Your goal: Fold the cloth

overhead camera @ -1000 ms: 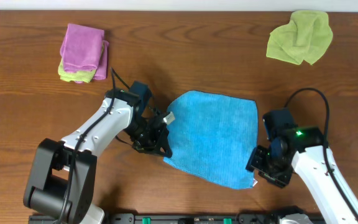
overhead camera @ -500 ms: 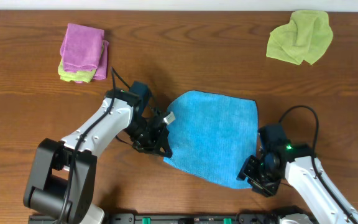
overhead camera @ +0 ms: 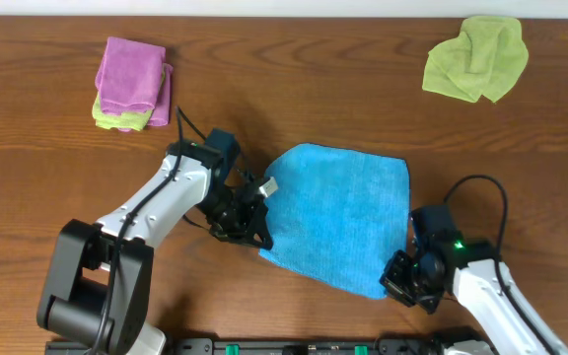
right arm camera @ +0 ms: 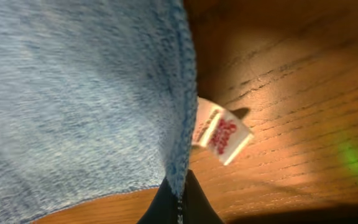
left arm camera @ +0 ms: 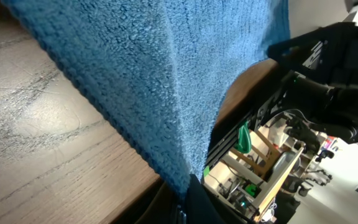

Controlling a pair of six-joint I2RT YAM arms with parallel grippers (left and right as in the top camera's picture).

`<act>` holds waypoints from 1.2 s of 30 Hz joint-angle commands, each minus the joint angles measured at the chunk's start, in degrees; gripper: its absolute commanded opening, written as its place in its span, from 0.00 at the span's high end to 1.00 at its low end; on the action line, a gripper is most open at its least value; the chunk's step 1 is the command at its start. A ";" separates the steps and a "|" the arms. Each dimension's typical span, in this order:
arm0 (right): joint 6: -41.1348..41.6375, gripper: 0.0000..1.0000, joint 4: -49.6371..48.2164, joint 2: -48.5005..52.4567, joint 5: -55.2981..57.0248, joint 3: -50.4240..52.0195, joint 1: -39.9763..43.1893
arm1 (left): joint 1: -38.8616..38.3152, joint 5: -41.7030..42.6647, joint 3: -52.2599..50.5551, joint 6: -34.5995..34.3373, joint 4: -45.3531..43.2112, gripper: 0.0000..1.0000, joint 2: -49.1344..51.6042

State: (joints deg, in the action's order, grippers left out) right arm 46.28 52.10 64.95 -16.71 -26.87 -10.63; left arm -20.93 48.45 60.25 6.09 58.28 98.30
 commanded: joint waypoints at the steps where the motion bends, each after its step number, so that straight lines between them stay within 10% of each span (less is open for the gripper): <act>1: -0.04 0.99 -0.07 -3.91 1.18 -2.05 -0.26 | 1.44 0.17 -0.07 0.94 0.13 0.94 -0.17; 21: 1.44 0.98 -24.02 -6.49 14.19 -2.34 -0.07 | 4.04 -4.17 -0.04 -23.85 -31.89 0.94 -2.19; 36: -12.74 0.99 -29.22 17.00 18.40 -19.17 4.35 | 4.07 -16.41 -0.04 -30.62 -50.82 0.94 0.94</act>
State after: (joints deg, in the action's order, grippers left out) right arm 36.60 22.81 80.42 -0.86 -44.56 -6.72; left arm -17.12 34.70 60.12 -23.24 8.64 97.58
